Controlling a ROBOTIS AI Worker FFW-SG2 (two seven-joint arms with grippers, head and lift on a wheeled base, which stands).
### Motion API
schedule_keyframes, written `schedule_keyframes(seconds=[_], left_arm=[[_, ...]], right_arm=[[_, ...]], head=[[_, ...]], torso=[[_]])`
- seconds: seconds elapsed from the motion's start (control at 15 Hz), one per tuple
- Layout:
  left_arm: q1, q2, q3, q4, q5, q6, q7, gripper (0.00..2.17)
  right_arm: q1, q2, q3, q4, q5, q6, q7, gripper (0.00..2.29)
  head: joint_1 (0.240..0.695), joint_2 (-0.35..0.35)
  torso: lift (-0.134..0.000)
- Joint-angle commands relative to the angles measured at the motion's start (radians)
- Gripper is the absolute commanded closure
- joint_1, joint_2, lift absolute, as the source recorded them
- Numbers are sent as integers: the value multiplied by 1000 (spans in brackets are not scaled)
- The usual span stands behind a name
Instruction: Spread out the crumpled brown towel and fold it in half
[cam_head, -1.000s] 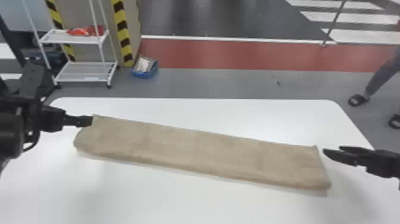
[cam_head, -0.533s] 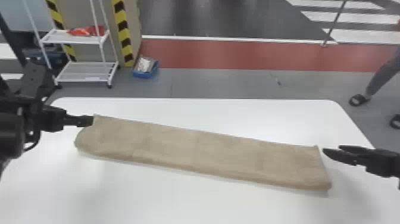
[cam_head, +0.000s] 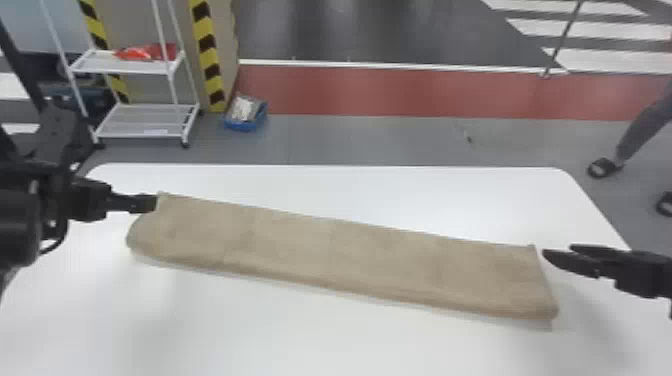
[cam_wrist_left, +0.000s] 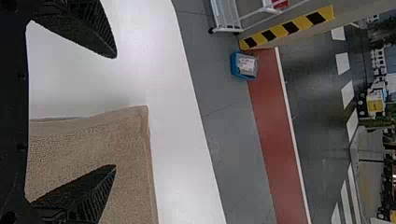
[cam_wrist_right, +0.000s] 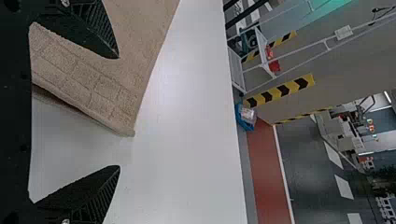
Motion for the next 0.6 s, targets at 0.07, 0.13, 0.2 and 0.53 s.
schedule_keyframes(seconds=[0.07,0.13,0.2,0.53], left_arm=[[0,0,0,2,-1,-1,0,36],[0,0,0,2,-1,-1,0,36],[2,0,0,2,-1,-1,0,36],[2,0,0,5,-4,-4,-8,36]], right_arm=[[0,1,0,0,0,0,0,33],[0,1,0,0,0,0,0,33],[0,1,2,0,0,0,0,33],[0,2,2,6,0,-9,-3,33]], head=[[695,-59],[695,-59],[695,-58],[695,-57]], torso=[[-124],[-124],[-124],[-124]])
